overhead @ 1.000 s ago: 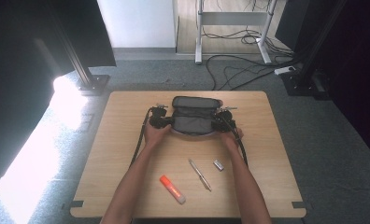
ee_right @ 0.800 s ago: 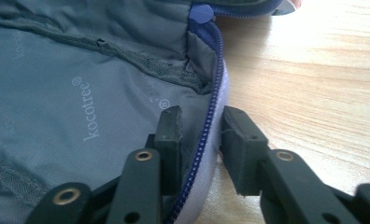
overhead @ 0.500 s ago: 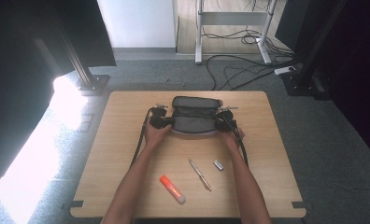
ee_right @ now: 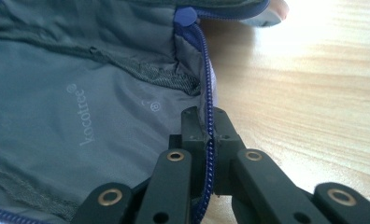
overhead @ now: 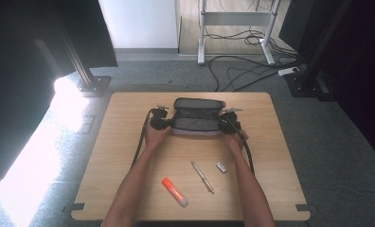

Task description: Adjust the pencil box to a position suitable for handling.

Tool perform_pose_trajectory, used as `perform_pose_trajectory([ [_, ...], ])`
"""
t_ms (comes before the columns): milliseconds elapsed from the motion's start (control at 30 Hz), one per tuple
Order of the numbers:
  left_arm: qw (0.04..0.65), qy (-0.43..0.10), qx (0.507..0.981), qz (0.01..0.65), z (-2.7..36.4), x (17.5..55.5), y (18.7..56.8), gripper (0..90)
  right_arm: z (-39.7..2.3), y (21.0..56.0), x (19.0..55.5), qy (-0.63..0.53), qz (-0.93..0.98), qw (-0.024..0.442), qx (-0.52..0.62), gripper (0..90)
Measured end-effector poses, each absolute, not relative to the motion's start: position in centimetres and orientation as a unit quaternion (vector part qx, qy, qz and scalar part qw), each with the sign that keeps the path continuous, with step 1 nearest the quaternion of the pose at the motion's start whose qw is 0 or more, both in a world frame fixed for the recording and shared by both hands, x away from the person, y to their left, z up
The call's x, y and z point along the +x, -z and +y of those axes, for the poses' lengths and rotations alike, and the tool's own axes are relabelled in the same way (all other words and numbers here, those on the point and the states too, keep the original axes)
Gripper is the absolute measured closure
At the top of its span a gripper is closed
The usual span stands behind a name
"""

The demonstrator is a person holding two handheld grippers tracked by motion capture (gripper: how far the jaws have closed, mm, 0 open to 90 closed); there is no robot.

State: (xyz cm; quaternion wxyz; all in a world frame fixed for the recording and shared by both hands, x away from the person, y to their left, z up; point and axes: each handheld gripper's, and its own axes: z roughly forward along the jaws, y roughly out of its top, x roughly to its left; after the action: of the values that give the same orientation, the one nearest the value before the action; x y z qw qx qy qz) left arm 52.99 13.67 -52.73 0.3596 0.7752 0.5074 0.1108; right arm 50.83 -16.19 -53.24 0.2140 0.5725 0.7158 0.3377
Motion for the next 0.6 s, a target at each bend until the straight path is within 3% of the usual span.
perform_pose_trajectory([
  [600,0.402,-0.132,0.765,0.486,14.3,51.3,48.8,88.1,-16.3,49.9,49.1,-0.373,0.707,0.24,0.55,86.7],
])
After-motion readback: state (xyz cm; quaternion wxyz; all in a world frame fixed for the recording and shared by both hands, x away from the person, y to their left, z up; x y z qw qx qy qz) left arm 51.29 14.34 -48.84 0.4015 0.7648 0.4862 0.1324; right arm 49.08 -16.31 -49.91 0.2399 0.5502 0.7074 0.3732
